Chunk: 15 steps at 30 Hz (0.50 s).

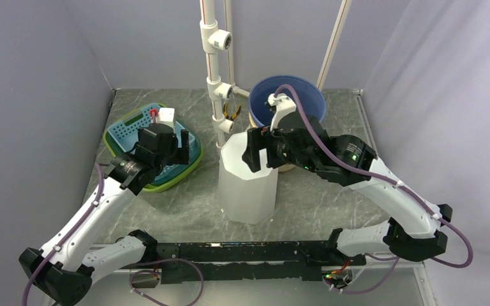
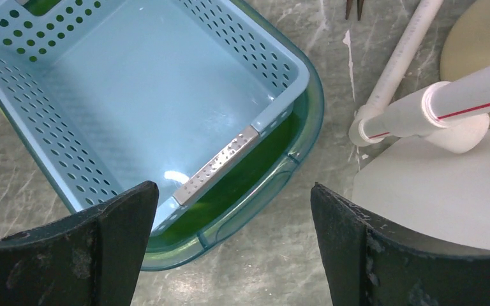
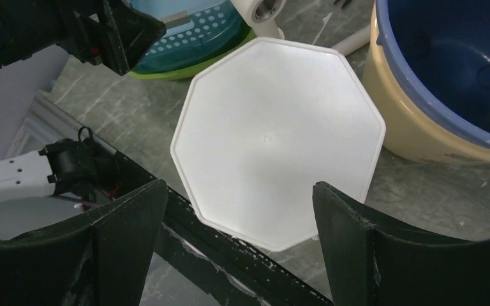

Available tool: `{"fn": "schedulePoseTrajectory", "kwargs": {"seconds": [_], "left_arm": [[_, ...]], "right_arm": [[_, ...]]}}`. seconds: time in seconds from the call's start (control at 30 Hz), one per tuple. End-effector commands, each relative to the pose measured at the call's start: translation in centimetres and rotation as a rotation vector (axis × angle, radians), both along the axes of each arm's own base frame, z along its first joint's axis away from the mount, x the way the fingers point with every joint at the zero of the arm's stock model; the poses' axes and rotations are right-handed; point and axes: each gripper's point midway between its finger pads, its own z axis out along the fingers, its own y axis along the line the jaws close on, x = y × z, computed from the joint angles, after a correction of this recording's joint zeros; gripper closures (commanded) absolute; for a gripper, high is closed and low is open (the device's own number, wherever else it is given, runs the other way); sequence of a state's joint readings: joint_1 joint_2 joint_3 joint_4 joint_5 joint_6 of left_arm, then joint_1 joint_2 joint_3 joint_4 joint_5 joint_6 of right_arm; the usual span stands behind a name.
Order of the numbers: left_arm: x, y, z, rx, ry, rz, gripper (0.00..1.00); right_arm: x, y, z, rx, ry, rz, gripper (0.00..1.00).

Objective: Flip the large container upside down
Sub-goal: Move the container to the corner of the board.

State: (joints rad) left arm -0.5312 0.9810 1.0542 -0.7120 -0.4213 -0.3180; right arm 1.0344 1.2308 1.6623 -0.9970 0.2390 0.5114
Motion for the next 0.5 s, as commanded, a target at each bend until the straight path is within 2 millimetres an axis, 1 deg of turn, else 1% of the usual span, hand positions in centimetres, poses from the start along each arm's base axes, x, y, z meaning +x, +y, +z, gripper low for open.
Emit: {"fn": "schedulePoseTrajectory", "kwargs": {"seconds": [0.0, 0.07, 0.13, 0.17, 0.2, 0.23, 0.3, 0.37, 0.47], "left_arm": [[0.4, 1.0, 2.7, 0.023, -0.074, 0.000, 0.05], [0.4, 2.5, 2.7, 0.024, -0.112, 0.071, 0.06], [-0.4, 4.4, 2.4, 0.011, -0.102, 0.153, 0.06], [-0.8, 4.9, 2.1, 0.005, -0.108, 0.173, 0.06], [-1.0, 5.0, 1.9, 0.004, -0.116, 0.168, 0.06], [-1.2, 5.0, 1.6, 0.006, -0.118, 0.154, 0.06], [-1.4, 5.1, 1.4, 0.016, -0.121, 0.150, 0.06], [-1.5, 5.2, 1.4, 0.014, -0.112, 0.161, 0.06], [-1.3, 4.8, 0.8, 0.021, -0.079, 0.145, 0.09]], "right_arm": [[1.2, -0.7, 0.5, -0.100, -0.067, -0.080, 0.12], [1.5, -0.2, 0.3, -0.138, -0.084, -0.099, 0.12], [1.8, 0.1, 0.1, -0.189, -0.117, -0.116, 0.12], [2.0, 0.1, -0.1, -0.222, -0.134, -0.132, 0.12], [2.3, 0.0, 0.2, -0.247, -0.156, -0.149, 0.11], [2.4, 0.3, 0.8, -0.251, -0.176, -0.156, 0.11], [2.7, 1.2, 1.1, -0.268, -0.208, -0.166, 0.10], [2.7, 2.7, 0.9, -0.281, -0.231, -0.148, 0.10], [2.9, 4.3, 0.4, -0.329, -0.281, -0.191, 0.09]]}}
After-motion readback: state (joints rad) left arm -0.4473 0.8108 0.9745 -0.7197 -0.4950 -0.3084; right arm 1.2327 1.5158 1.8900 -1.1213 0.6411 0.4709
